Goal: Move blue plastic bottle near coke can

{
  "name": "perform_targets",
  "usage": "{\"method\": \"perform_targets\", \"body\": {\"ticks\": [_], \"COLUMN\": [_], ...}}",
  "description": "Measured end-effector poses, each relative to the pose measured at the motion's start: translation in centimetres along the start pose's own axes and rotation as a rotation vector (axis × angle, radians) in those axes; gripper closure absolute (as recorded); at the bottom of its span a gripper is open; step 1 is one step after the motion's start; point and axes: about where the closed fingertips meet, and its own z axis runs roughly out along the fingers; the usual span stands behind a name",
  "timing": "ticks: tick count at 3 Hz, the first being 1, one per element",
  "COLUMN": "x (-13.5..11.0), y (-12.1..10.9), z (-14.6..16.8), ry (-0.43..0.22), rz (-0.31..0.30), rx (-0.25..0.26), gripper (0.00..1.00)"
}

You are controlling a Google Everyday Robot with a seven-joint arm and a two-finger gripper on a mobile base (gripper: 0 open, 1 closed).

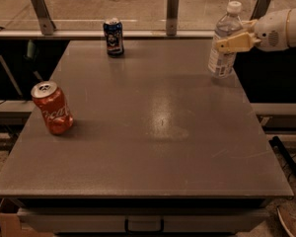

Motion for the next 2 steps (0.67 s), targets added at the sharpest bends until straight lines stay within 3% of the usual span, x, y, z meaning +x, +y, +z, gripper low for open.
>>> {"method": "perform_targets", "body": {"ticks": [1,2], "x": [0.0,-0.8], "y": [0.1,0.7], "z": [0.3,1.4], "ry": [0.0,-0.009], "rz": [0.0,-0.014], "rx": [-0.005,-0.024], "gripper": [1.0,1.0]}}
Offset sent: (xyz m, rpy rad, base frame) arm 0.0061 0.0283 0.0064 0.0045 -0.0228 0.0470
